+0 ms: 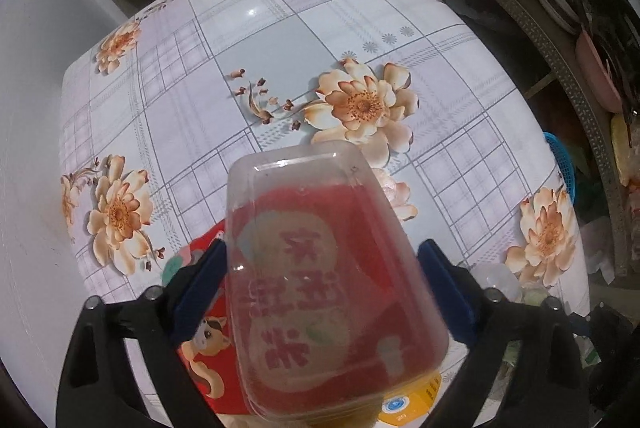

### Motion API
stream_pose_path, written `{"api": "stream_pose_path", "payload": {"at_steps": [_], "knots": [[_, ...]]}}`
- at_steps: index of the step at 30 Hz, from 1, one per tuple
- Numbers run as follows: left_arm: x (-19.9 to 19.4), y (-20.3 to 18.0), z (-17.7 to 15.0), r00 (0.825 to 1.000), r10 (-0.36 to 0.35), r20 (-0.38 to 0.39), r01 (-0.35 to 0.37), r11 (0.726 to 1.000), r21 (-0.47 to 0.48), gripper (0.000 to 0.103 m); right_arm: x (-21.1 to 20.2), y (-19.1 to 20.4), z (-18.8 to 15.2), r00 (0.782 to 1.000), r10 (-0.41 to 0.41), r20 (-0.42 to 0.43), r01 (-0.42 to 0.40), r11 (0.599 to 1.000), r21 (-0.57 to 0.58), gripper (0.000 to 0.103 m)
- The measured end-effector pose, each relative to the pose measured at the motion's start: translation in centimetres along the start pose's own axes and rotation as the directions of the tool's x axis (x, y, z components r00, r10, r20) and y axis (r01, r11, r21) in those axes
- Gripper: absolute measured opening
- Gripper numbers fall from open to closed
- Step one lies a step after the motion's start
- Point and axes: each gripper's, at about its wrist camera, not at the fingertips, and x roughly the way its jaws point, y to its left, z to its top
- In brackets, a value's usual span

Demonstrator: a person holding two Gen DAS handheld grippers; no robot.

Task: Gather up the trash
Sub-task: 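Grasp the clear plastic box with the left gripper while the right gripper holds the green bottle, then carry bottle and clear box over the blue wastebasket and open both grippers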

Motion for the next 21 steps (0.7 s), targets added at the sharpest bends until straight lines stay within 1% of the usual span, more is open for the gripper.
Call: {"api": "stream_pose_path", "payload": {"at_steps": [6, 11, 14, 16, 18, 20, 21], "knots": [[-1.1, 0.5, -0.2, 0.998, 0.005, 0.057, -0.004, 1.000, -0.017, 0.088, 0.1, -0.3, -0.2, 1.000, 0.003, 0.008, -0.003, 1.000, 0.015, 0.057], [-3.5, 1.8, -0.5, 0.988, -0.009, 0.153, 0.020, 0.997, -0.069, 0.086, 0.0, -0.4, -0.3, 1.000, -0.001, 0.019, 0.000, 1.000, 0.026, 0.057], [-5.1, 2.6, -1.0, 0.976, -0.021, 0.217, 0.044, 0.994, -0.103, 0.085, -0.1, -0.4, -0.4, 1.000, -0.010, 0.024, 0.009, 1.000, 0.025, 0.057], [-6.4, 3.2, -1.5, 0.963, -0.032, 0.267, 0.070, 0.989, -0.132, 0.085, -0.1, -0.3, -0.4, 1.000, -0.012, 0.026, 0.011, 1.000, 0.026, 0.057], [-7.7, 3.7, -2.3, 0.946, -0.042, 0.322, 0.098, 0.983, -0.158, 0.085, -0.1, -0.2, -0.4, 1.000, -0.016, 0.024, 0.015, 1.000, 0.023, 0.057], [-8.7, 3.7, -3.1, 0.932, -0.046, 0.359, 0.113, 0.979, -0.167, 0.084, -0.1, -0.2, -0.4, 1.000, -0.019, 0.022, 0.018, 1.000, 0.022, 0.057], [-9.3, 3.6, -3.7, 0.922, -0.050, 0.385, 0.124, 0.977, -0.171, 0.084, 0.0, -0.2, -0.3, 1.000, -0.019, 0.019, 0.018, 1.000, 0.025, 0.057]]}}
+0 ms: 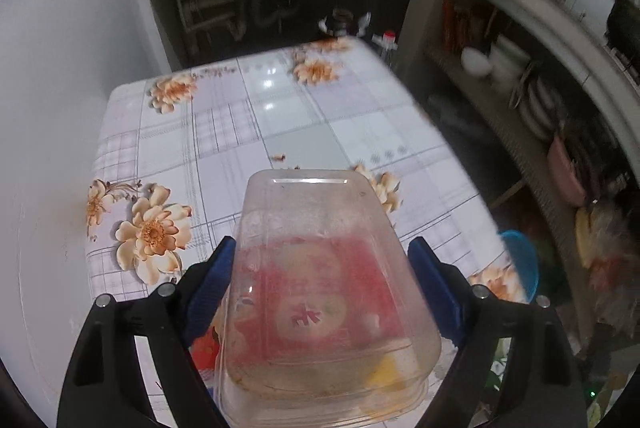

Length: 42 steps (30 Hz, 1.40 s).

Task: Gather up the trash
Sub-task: 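Carry bottle and clear box over the blue wastebasket and open both grippers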

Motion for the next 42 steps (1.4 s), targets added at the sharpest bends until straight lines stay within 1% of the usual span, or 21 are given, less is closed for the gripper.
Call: {"api": "stream_pose_path", "payload": {"at_steps": [1, 4, 6, 8, 9, 11, 12, 13, 15, 18, 22, 25, 27, 29, 30, 31, 33, 35, 38, 42], "knots": [[-0.6, -0.1, -0.3, 1.000, -0.005, 0.016, 0.006, 1.000, -0.006, 0.084, 0.0, 0.0, 0.0, 1.000, -0.001, -0.004, 0.001, 1.000, 0.004, 0.057], [-2.0, -0.6, -1.5, 0.998, -0.032, 0.059, 0.033, 0.999, -0.015, 0.084, 0.2, 0.0, 0.3, 1.000, -0.013, -0.008, 0.013, 1.000, 0.006, 0.063], [-3.1, -0.8, -2.4, 0.994, -0.059, 0.092, 0.062, 0.998, -0.029, 0.083, 0.3, 0.0, 0.6, 1.000, -0.025, -0.007, 0.025, 1.000, 0.004, 0.063], [-4.1, -1.0, -3.3, 0.990, -0.068, 0.127, 0.073, 0.997, -0.036, 0.083, 0.8, 0.2, 0.7, 1.000, -0.017, -0.011, 0.017, 1.000, 0.001, 0.063], [-4.5, -1.1, -3.7, 0.987, -0.070, 0.142, 0.076, 0.996, -0.038, 0.083, 1.2, 0.2, 0.7, 1.000, -0.012, -0.020, 0.012, 1.000, -0.001, 0.058], [-5.1, -1.3, -4.5, 0.983, -0.071, 0.168, 0.079, 0.996, -0.041, 0.083, 2.0, 0.3, 0.6, 0.999, 0.003, -0.041, -0.002, 1.000, 0.008, 0.056], [-5.4, -1.3, -5.0, 0.981, -0.071, 0.181, 0.080, 0.996, -0.043, 0.083, 2.2, 0.4, 0.5, 0.999, 0.011, -0.035, -0.010, 1.000, 0.012, 0.055], [-5.7, -1.4, -5.4, 0.979, -0.075, 0.189, 0.085, 0.995, -0.047, 0.083, 2.1, 0.5, 0.5, 1.000, 0.001, -0.028, -0.001, 1.000, 0.012, 0.055], [-6.0, -1.5, -6.1, 0.976, -0.089, 0.197, 0.101, 0.994, -0.051, 0.083, 1.9, 0.5, 0.4, 1.000, -0.014, -0.012, 0.014, 1.000, 0.021, 0.054], [-6.3, -1.5, -7.0, 0.973, -0.111, 0.202, 0.128, 0.989, -0.073, 0.082, 1.0, -0.1, 0.3, 1.000, 0.005, 0.013, -0.006, 0.998, 0.067, 0.054], [-6.6, -2.0, -8.1, 0.968, -0.128, 0.215, 0.149, 0.985, -0.084, 0.082, -0.3, -0.7, 0.0, 0.999, 0.018, 0.042, -0.022, 0.995, 0.098, 0.054], [-6.3, -2.3, -8.7, 0.968, -0.140, 0.209, 0.162, 0.982, -0.094, 0.082, -0.9, -1.2, -0.3, 0.998, 0.033, 0.061, -0.040, 0.992, 0.117, 0.054], [-5.9, -2.5, -9.1, 0.969, -0.145, 0.200, 0.167, 0.981, -0.103, 0.082, -1.2, -1.6, -0.5, 0.996, 0.051, 0.076, -0.061, 0.988, 0.139, 0.054], [-5.7, -2.7, -9.5, 0.969, -0.148, 0.198, 0.171, 0.979, -0.108, 0.082, -1.8, -2.3, -0.6, 0.990, 0.097, 0.105, -0.114, 0.979, 0.171, 0.054], [-5.6, -2.9, -9.6, 0.968, -0.151, 0.199, 0.175, 0.978, -0.112, 0.082, -2.5, -2.7, -0.8, 0.985, 0.113, 0.133, -0.136, 0.974, 0.182, 0.054], [-5.4, -3.2, -9.7, 0.967, -0.164, 0.197, 0.190, 0.975, -0.118, 0.082, -2.9, -2.9, -0.8, 0.982, 0.112, 0.149, -0.139, 0.973, 0.187, 0.054], [-5.1, -4.3, -9.7, 0.961, -0.203, 0.189, 0.227, 0.967, -0.115, 0.082, -4.1, -3.5, -1.0, 0.978, 0.097, 0.183, -0.133, 0.971, 0.200, 0.054], [-5.0, -5.7, -9.6, 0.956, -0.226, 0.185, 0.245, 0.965, -0.091, 0.082, -5.5, -4.6, -1.5, 0.973, 0.074, 0.220, -0.124, 0.968, 0.219, 0.054], [-4.3, -9.1, -9.0, 0.947, -0.275, 0.167, 0.284, 0.958, -0.035, 0.082, -7.7, -7.3, -2.6, 0.963, 0.009, 0.268, -0.087, 0.957, 0.278, 0.054], [-2.3, -14.7, -8.1, 0.930, -0.349, 0.113, 0.346, 0.937, 0.039, 0.082, -9.8, -12.2, -5.4, 0.949, -0.074, 0.306, -0.064, 0.907, 0.416, 0.054]]}}
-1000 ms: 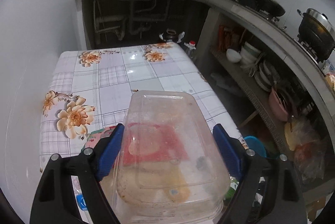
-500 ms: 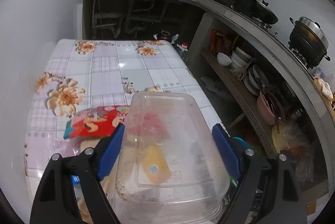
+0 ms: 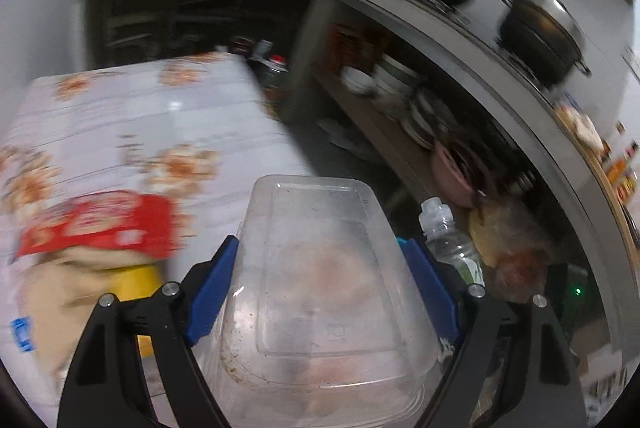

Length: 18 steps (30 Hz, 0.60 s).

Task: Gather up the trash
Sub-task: 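Carry bottle and clear box over the blue wastebasket and open both grippers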

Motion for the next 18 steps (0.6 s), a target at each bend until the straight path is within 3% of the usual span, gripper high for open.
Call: {"api": "stream_pose_path", "payload": {"at_steps": [3, 6, 9, 15, 18], "knots": [[5.1, -4.2, 0.3, 0.992, -0.068, -0.105, 0.073, 0.996, 0.041, 0.082, -0.9, -5.8, -0.4, 0.999, -0.040, 0.021, 0.036, 0.987, 0.157, 0.054], [10.9, -7.9, 0.1, 0.968, -0.112, -0.224, 0.127, 0.991, 0.050, 0.082, -0.4, -10.3, -1.2, 0.998, -0.063, 0.006, 0.059, 0.959, 0.277, 0.054], [16.0, -10.8, -0.3, 0.941, -0.111, -0.321, 0.141, 0.988, 0.070, 0.082, 1.4, -16.3, -2.6, 0.998, -0.059, -0.038, 0.070, 0.896, 0.438, 0.054], [27.6, -16.3, -1.7, 0.861, -0.068, -0.504, 0.134, 0.986, 0.095, 0.082, 6.0, -24.5, -4.0, 0.996, -0.006, -0.094, 0.065, 0.765, 0.640, 0.055], [31.8, -18.2, -2.5, 0.842, -0.029, -0.539, 0.113, 0.986, 0.124, 0.083, 7.6, -27.0, -3.3, 0.995, -0.005, -0.104, 0.075, 0.730, 0.680, 0.055]]}}
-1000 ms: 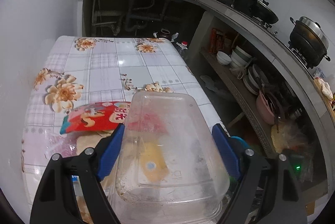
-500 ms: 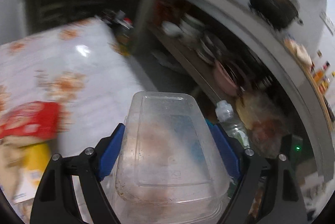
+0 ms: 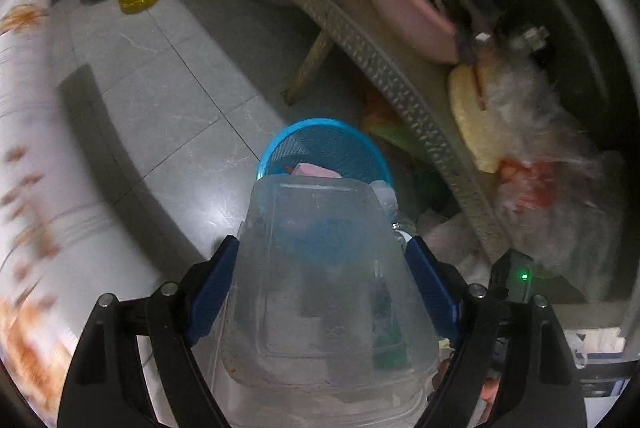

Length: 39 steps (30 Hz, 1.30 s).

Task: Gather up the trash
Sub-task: 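Carry bottle and clear box over the blue wastebasket and open both grippers, then grasp the red snack bag with the right gripper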

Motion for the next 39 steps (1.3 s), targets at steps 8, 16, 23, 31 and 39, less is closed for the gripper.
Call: {"api": "stream_pose_path", "payload": {"at_steps": [8, 16, 23, 31, 39], "knots": [[4.8, -1.1, 4.7, 0.999, 0.006, 0.053, -0.003, 0.998, -0.065, 0.095, 3.8, -0.2, 6.0, 0.994, -0.025, 0.107, 0.023, 1.000, 0.017, 0.068], [0.7, -0.1, 2.7, 0.993, -0.029, 0.117, 0.034, 0.998, -0.045, 0.095, 4.3, -0.3, 4.8, 0.989, -0.074, 0.130, 0.083, 0.995, -0.060, 0.068], [-6.6, 0.6, -1.3, 0.972, -0.079, 0.223, 0.081, 0.997, -0.002, 0.095, 0.8, 0.5, 1.5, 0.974, -0.117, 0.194, 0.152, 0.972, -0.181, 0.068], [-15.1, 3.2, -9.4, 0.931, -0.039, 0.364, 0.034, 0.999, 0.021, 0.095, -3.1, 6.1, -5.0, 0.960, -0.116, 0.255, 0.216, 0.885, -0.413, 0.069], [-22.4, 10.5, -19.6, 0.900, 0.027, 0.436, -0.007, 0.999, -0.047, 0.095, -6.6, 16.0, -11.0, 0.969, 0.038, 0.244, 0.133, 0.753, -0.645, 0.078]]}}
